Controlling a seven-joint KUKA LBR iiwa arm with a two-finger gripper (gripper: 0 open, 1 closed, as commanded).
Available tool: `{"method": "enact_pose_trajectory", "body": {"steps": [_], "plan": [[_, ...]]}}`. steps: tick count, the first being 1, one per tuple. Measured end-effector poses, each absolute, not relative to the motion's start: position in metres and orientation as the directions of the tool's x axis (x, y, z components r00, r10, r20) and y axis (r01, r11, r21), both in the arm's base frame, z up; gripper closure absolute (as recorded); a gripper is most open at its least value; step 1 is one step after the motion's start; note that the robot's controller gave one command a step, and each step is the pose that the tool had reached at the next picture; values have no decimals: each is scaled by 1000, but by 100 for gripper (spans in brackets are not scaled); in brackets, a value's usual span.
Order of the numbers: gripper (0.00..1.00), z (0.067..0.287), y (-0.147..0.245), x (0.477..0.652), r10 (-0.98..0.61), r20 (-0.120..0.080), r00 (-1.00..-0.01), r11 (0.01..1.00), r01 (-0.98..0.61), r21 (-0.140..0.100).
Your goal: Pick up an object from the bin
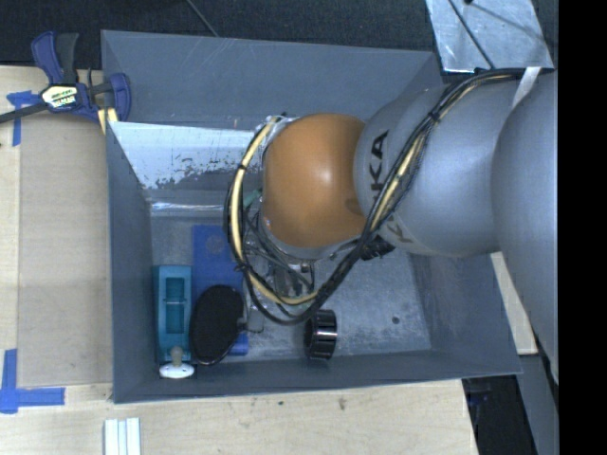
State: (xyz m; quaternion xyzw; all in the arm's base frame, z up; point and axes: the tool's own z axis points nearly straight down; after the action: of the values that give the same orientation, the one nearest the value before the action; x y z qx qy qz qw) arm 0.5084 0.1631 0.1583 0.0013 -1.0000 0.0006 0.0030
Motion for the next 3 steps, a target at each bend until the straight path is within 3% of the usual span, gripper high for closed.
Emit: {"method": "enact_pose_trajectory", "body": {"steps": [1,2,3], "plan": [[0,163,163,510,0,-2,-1000,1000,0,1],[0,127,180,506,-14,-3,-1000,1000,-14,-1],[0,107,185,492,15,0,-1000,1000,15,-6]]}}
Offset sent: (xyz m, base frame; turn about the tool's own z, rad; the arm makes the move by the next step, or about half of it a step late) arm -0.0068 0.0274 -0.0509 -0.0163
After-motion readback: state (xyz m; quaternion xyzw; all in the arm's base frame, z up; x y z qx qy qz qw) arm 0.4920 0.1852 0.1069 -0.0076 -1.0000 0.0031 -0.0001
